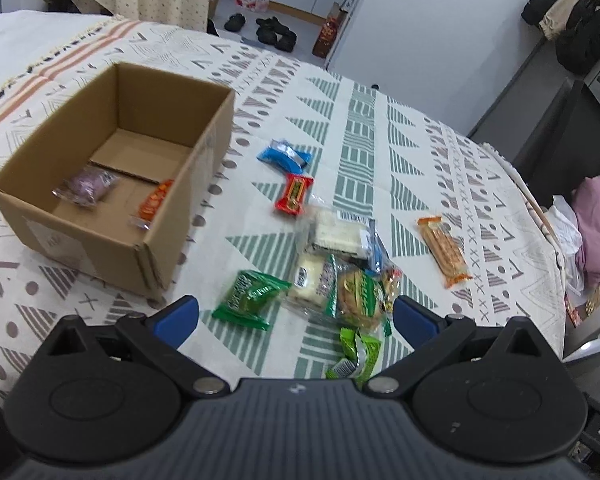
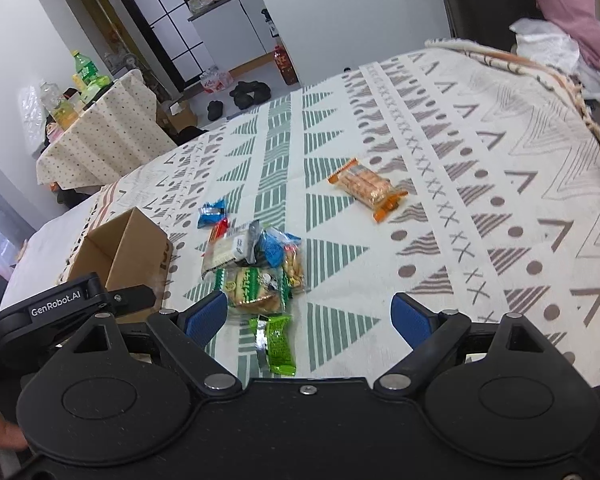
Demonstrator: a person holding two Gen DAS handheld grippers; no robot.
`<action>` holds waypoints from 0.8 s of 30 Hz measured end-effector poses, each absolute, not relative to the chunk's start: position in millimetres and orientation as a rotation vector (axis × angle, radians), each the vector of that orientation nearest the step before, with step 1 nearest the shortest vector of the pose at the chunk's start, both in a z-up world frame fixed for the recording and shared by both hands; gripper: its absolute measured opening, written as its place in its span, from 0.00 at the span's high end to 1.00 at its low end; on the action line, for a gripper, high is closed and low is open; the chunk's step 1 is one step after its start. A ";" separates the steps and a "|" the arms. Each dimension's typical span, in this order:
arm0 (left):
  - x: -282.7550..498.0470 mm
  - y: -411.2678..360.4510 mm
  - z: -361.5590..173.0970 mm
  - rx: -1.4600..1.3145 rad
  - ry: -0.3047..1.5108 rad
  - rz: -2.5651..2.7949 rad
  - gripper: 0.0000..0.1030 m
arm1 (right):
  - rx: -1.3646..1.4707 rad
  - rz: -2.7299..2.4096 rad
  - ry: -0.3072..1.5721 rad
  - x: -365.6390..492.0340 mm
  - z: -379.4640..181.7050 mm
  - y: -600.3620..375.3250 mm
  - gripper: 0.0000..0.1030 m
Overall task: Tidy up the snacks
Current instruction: 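Grasp the green packet with the left gripper while the right gripper grasps another green packet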
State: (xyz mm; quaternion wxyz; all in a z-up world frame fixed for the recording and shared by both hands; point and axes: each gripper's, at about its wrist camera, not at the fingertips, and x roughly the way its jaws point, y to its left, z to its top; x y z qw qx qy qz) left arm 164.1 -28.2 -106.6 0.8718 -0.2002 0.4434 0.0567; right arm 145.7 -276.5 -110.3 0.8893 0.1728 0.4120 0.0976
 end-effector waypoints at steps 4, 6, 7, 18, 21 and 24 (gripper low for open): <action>167.5 -34.6 -117.3 -0.378 0.946 0.131 0.01 | 0.362 0.205 0.878 148.5 -122.9 -276.3 0.14; 169.7 -34.6 -124.0 -0.376 0.958 0.140 0.02 | 0.364 0.208 0.893 150.7 -130.2 -274.0 0.13; 171.5 -34.1 -127.3 -0.372 0.967 0.147 0.03 | 0.372 0.214 0.903 152.2 -134.4 -272.5 0.13; 188.6 -28.6 -155.0 -0.341 1.016 0.220 0.25 | 0.418 0.301 1.028 177.7 -172.7 -249.2 0.42; 194.6 -27.7 -158.6 -0.334 1.026 0.233 0.27 | 0.412 0.333 1.051 182.1 -179.5 -241.7 0.47; 200.3 -28.0 -162.3 -0.318 1.027 0.253 0.29 | 0.403 0.352 1.075 187.9 -185.9 -236.2 0.55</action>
